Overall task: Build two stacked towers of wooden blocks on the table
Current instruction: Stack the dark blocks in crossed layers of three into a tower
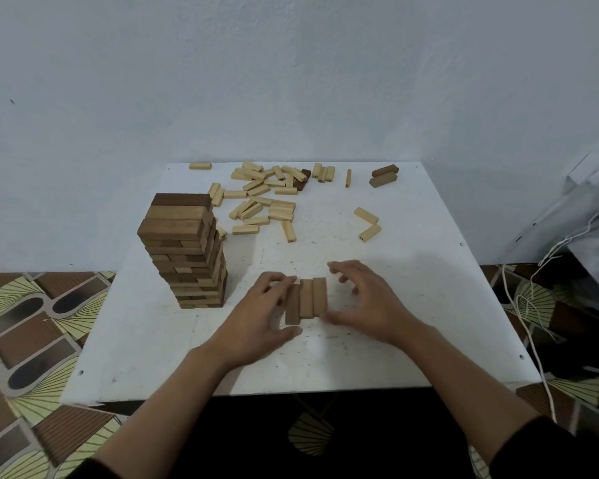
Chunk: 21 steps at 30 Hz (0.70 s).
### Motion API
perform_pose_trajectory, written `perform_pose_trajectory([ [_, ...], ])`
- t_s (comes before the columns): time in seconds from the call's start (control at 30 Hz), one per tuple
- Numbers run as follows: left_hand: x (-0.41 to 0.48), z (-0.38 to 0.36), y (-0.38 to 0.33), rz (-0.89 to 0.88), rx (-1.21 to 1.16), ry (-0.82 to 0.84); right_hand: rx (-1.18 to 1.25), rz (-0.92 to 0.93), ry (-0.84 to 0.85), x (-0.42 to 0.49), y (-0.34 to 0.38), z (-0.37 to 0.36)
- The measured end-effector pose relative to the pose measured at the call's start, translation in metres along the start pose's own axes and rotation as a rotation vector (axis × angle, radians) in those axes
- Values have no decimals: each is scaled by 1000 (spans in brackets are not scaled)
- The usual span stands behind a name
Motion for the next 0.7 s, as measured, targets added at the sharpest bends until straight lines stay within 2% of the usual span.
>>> perform_pose_trajectory([
  [0.1,15,6,0,33,-4,97,-35,27,96,13,2,-2],
  [0.23,27,9,0,32,5,160,-27,68,118,20,2,-7],
  [0.7,37,14,-1,72,-43,129,-24,134,220,28,11,-2],
])
Point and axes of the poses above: each hand's wrist, its own x-axis towards the middle knuckle, its own z-axis out of the back of the hand, y = z × x, the point moved 3 cm from there along x, towards the middle knuckle, and after that the axes turned 3 degrees about y, right-handed, at the moved point
